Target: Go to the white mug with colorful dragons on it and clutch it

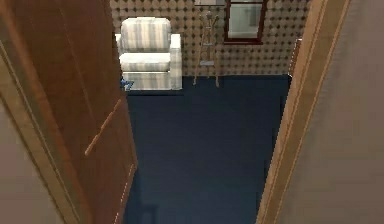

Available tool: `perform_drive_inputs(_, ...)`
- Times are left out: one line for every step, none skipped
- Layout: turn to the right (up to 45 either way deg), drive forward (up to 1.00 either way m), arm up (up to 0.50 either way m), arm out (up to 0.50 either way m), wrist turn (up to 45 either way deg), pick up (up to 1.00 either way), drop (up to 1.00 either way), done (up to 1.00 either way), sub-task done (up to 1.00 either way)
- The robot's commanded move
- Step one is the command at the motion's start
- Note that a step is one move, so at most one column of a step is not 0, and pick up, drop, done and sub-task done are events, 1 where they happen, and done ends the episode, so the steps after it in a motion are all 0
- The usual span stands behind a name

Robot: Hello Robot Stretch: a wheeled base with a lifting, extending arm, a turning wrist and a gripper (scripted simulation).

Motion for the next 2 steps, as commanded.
perform_drive_inputs(0.0, 0.40, 0.00, 0.00, 0.0, 0.00, 0.00, 0.00, 0.00)
perform_drive_inputs(-3.0, 0.00, 0.00, 0.00, 0.0, 0.00, 0.00, 0.00, 0.00)
